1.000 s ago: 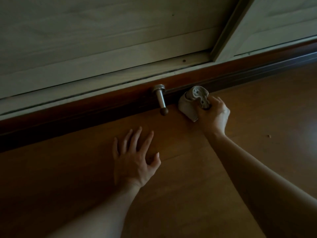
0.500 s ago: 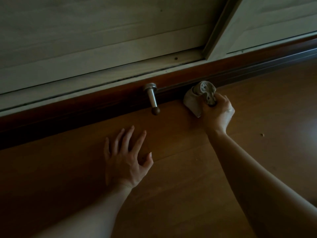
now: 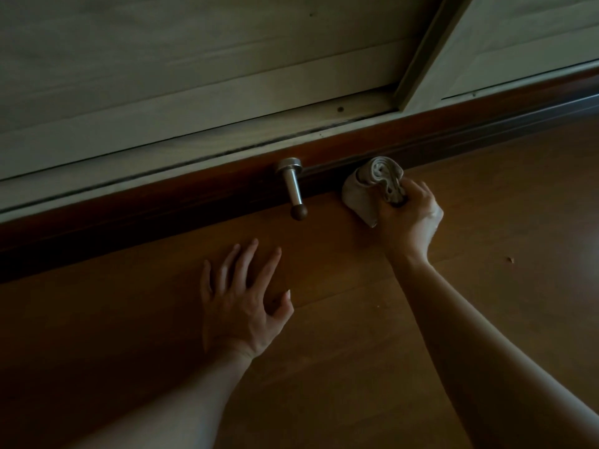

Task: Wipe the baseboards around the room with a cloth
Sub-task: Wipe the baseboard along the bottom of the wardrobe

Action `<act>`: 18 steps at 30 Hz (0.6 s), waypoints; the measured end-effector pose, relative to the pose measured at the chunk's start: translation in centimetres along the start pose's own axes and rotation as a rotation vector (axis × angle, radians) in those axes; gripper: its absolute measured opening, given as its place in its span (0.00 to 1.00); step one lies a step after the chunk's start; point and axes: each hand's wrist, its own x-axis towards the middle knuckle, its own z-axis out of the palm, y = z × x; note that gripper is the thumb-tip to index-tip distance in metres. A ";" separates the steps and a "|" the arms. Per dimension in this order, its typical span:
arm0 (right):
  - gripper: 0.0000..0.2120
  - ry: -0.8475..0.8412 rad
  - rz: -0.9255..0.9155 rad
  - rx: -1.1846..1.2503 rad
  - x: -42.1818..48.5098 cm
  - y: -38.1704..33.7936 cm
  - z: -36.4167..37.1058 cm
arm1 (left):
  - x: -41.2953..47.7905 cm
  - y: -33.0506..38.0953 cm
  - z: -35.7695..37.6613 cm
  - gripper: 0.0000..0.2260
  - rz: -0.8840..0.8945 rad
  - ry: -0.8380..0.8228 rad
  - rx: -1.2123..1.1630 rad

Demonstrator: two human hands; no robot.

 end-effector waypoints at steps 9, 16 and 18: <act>0.07 -0.071 -0.118 0.033 -2.3 -1.7 1.6 | -0.1 0.0 0.0 0.30 0.007 0.012 0.014; 0.07 -0.184 -0.219 0.085 -4.1 -3.6 3.3 | 0.0 0.0 -0.2 0.30 -0.003 -0.020 0.023; 0.07 -0.193 -0.199 0.077 -3.5 -3.1 2.8 | 0.1 0.1 -0.3 0.30 -0.006 -0.023 0.026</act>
